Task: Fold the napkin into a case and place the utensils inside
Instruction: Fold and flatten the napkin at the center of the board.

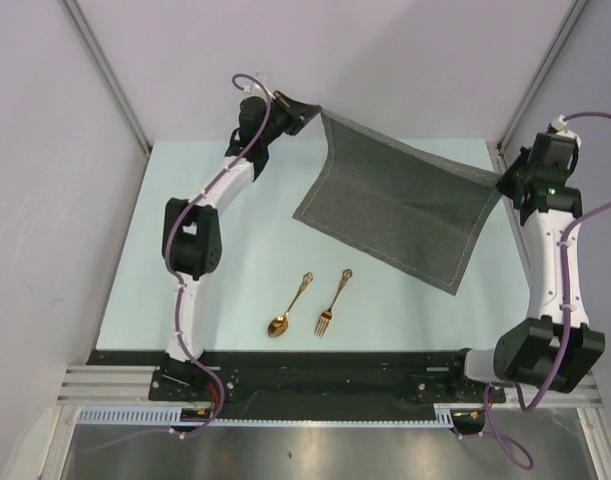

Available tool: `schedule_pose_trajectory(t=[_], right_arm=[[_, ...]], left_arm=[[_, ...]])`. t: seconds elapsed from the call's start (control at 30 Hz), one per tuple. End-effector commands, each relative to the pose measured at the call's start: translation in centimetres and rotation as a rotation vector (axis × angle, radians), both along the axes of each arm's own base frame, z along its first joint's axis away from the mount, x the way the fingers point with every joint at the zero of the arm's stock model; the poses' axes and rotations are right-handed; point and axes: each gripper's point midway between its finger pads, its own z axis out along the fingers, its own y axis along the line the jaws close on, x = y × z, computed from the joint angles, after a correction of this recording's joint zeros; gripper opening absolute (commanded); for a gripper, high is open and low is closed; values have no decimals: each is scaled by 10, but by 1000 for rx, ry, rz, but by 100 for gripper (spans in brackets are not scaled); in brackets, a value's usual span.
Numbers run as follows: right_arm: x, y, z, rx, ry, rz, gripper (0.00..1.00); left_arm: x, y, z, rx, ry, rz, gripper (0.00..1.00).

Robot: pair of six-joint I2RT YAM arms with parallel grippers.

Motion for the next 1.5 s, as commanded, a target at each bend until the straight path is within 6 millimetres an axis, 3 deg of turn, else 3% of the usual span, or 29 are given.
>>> schedule_pose_trajectory(t=[0.0, 0.03, 0.07, 0.1, 0.13, 0.23, 0.4, 0.57, 0.67, 0.8, 0.9, 0.97, 1.0, 1.07, 1.13, 1.17, 1.2, 1.23, 1.27, 1.3, 1.33, 1.4, 1.43, 1.47], right_arm=[[-31, 21, -21, 77, 39, 43, 0], [-42, 24, -39, 96, 91, 42, 0], [-48, 25, -48, 108, 121, 38, 0], [-53, 27, -55, 119, 143, 34, 0], [-63, 35, -69, 156, 178, 52, 0], [-76, 47, -85, 227, 208, 57, 0], [-98, 67, -125, 352, 306, 57, 0], [-121, 51, -163, 374, 423, -63, 0], [-120, 47, -176, 413, 435, -71, 0], [-93, 32, -159, 404, 356, -78, 0], [-60, 16, -124, 377, 217, -88, 0], [-41, 8, -99, 364, 127, -93, 0], [-29, 1, -84, 347, 62, -90, 0], [-13, -8, -68, 322, -12, -93, 0], [2, -23, -52, 279, -97, -113, 0], [10, -27, -50, 270, -115, -109, 0], [22, -31, -37, 248, -183, -87, 0], [28, -34, -33, 236, -207, -81, 0], [36, -34, -35, 235, -222, -55, 0], [46, -37, -26, 216, -275, -37, 0], [53, -37, -24, 213, -296, -12, 0], [69, -39, -26, 208, -319, 24, 0], [72, -38, -31, 218, -311, 37, 0], [81, -35, -24, 210, -350, 82, 0]], left_arm=[[-22, 9, 15, 52, -19, -35, 0], [-26, 10, -1, 80, 32, -48, 0], [-32, 12, 1, 90, 39, -56, 0], [-38, 16, -19, 114, 82, -75, 0], [-44, 20, -27, 131, 111, -81, 0], [-58, 36, -52, 191, 167, -75, 0], [-78, 45, -90, 255, 265, -112, 0], [-99, 41, -123, 295, 322, -160, 0], [-101, 39, -125, 281, 320, -172, 0], [-80, 33, -88, 237, 204, -138, 0], [-63, 21, -62, 172, 118, -132, 0], [-50, 12, -26, 106, 14, -125, 0], [-43, 7, -29, 92, 2, -127, 0], [-33, -2, 3, 35, -108, -126, 0], [-20, -7, -1, -9, -129, -105, 0], [-19, -11, 19, -69, -192, -111, 0], [-8, -14, 2, -86, -174, -101, 0], [-4, -15, 3, -107, -182, -98, 0], [-4, -16, 21, -154, -239, -100, 0], [1, -15, 17, -167, -240, -90, 0], [8, -13, 9, -182, -237, -60, 0], [12, -13, 14, -209, -268, -45, 0], [18, -16, 0, -210, -251, -37, 0], [18, -20, 9, -229, -270, -46, 0]])
